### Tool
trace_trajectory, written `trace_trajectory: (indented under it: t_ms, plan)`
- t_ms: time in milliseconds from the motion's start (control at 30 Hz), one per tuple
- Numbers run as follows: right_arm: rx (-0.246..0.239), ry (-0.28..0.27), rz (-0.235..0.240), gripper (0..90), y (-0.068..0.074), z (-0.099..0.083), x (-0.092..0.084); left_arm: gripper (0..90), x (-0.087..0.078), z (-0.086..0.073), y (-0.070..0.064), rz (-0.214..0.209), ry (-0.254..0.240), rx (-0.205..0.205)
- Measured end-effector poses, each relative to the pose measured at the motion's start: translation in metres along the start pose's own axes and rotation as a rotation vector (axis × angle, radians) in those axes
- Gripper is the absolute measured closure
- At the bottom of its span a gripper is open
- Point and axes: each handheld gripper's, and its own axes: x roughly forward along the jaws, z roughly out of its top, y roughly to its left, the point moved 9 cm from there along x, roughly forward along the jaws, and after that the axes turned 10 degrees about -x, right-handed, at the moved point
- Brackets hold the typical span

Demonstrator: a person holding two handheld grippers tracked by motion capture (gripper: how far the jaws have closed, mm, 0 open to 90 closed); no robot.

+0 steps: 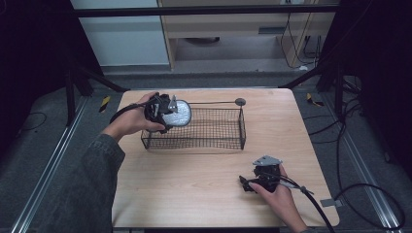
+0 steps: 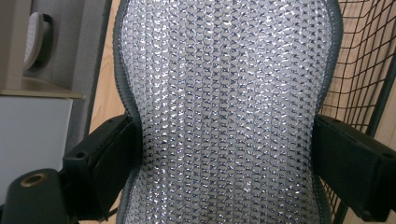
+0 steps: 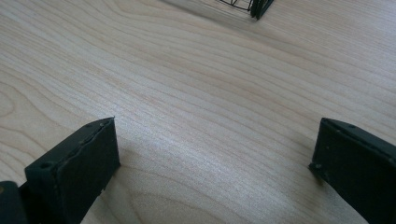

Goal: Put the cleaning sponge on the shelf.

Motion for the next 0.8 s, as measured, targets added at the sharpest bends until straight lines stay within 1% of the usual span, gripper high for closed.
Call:
trace_trajectory:
  t_ms: [133,200,300,667,800]
  plan:
    - [0.000,0.000,0.000,0.8,0.000,0.000,0.000,9.4,0.005,0.001,-0.001,-0.009,0.004,0.000]
    - [0.000,0.000,0.000,0.8,0.000,0.000,0.000,9.4,0.007,0.001,-0.002,-0.016,-0.003,-0.008]
    - [0.000,0.001,0.001,0.8,0.000,0.000,0.000,9.4,0.010,0.000,-0.004,-0.022,0.005,-0.002]
    - [0.000,-0.001,0.001,0.8,0.000,0.000,0.000,9.3,0.019,-0.004,-0.005,-0.046,0.005,-0.021]
    - [-0.001,-0.001,0.000,0.8,0.000,-0.001,0.000,9.3,0.022,-0.006,-0.006,-0.047,0.011,-0.016]
